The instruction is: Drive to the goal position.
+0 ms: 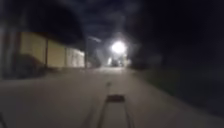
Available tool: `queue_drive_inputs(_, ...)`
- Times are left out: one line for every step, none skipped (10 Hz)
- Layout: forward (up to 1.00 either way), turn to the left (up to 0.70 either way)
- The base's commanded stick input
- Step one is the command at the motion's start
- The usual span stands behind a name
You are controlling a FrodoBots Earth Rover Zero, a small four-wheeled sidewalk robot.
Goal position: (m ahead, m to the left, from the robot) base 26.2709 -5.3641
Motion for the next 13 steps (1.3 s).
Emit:
queue_drive_inputs(0.70, 0.00)
queue_drive_inputs(0.70, 0.00)
queue_drive_inputs(0.70, 0.00)
queue_drive_inputs(0.70, 0.00)
queue_drive_inputs(0.70, -0.12)
queue_drive_inputs(0.70, -0.34)
queue_drive_inputs(0.70, -0.35)
queue_drive_inputs(0.70, -0.35)
queue_drive_inputs(0.70, -0.18)
queue_drive_inputs(0.70, 0.00)
queue_drive_inputs(0.70, 0.00)
queue_drive_inputs(0.70, 0.00)
queue_drive_inputs(0.70, 0.00)
